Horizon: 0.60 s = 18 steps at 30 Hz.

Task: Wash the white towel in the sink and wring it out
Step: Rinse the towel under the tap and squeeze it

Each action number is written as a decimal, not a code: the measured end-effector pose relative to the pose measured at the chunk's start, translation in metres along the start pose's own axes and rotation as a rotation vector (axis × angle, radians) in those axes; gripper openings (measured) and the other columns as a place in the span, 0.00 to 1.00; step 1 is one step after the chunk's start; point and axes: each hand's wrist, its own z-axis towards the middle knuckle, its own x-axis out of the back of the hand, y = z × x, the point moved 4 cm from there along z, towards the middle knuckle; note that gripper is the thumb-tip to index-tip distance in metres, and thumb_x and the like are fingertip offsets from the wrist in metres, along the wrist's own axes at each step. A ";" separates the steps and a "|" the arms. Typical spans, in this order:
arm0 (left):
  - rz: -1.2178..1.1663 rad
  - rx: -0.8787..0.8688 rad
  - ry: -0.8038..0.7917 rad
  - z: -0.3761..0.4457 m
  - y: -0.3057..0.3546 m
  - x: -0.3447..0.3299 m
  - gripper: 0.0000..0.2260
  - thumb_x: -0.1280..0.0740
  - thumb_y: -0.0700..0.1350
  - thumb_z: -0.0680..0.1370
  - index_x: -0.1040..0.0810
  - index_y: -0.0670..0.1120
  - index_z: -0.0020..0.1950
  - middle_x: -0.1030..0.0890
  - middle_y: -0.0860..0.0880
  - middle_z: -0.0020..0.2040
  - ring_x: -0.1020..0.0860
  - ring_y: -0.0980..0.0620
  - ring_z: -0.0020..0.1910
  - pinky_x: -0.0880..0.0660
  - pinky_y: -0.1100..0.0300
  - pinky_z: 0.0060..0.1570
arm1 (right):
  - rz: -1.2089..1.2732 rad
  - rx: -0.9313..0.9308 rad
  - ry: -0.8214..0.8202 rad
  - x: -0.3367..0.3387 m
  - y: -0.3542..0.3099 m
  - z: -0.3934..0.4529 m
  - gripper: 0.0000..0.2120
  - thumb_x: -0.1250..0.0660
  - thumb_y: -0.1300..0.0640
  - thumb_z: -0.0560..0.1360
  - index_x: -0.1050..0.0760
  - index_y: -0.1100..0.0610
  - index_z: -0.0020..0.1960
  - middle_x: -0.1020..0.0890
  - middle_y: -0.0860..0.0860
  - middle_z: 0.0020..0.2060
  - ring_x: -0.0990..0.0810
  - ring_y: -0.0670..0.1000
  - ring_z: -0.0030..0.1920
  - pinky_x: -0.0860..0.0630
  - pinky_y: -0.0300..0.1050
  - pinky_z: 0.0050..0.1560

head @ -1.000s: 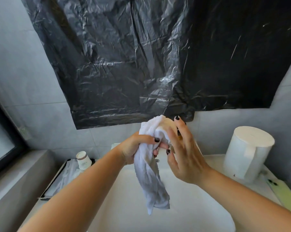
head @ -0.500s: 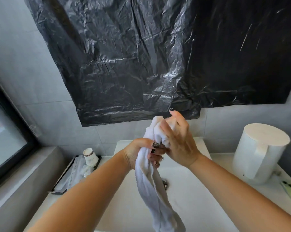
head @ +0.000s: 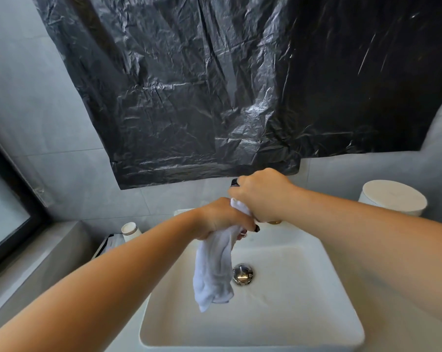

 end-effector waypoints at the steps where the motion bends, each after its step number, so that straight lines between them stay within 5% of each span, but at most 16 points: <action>1: 0.046 -0.010 0.069 0.004 -0.002 0.001 0.06 0.26 0.37 0.69 0.22 0.42 0.42 0.20 0.48 0.30 0.21 0.50 0.30 0.21 0.57 0.37 | 0.022 -0.043 -0.033 -0.001 0.000 0.003 0.17 0.35 0.53 0.76 0.30 0.51 0.64 0.22 0.52 0.56 0.20 0.56 0.53 0.24 0.49 0.45; 4: 0.303 -0.039 0.191 0.015 -0.006 0.002 0.07 0.26 0.42 0.69 0.24 0.46 0.38 0.18 0.48 0.37 0.21 0.49 0.38 0.21 0.52 0.47 | 0.100 -0.130 -0.122 -0.010 -0.003 0.012 0.13 0.34 0.56 0.73 0.26 0.51 0.57 0.21 0.50 0.50 0.21 0.55 0.49 0.29 0.46 0.40; 9: 0.740 -0.015 0.234 0.022 -0.011 0.002 0.12 0.26 0.49 0.71 0.29 0.50 0.36 0.23 0.50 0.38 0.23 0.49 0.42 0.28 0.59 0.42 | 0.218 -0.179 -0.224 -0.027 -0.017 0.017 0.08 0.36 0.55 0.74 0.25 0.54 0.52 0.24 0.52 0.47 0.22 0.56 0.45 0.28 0.47 0.38; 18: 0.948 0.040 0.244 0.029 -0.016 0.015 0.12 0.25 0.52 0.70 0.26 0.50 0.44 0.23 0.52 0.38 0.22 0.50 0.41 0.28 0.57 0.39 | 0.444 -0.311 -0.423 -0.045 -0.025 0.028 0.16 0.27 0.46 0.67 0.32 0.52 0.37 0.25 0.51 0.38 0.24 0.51 0.35 0.26 0.42 0.34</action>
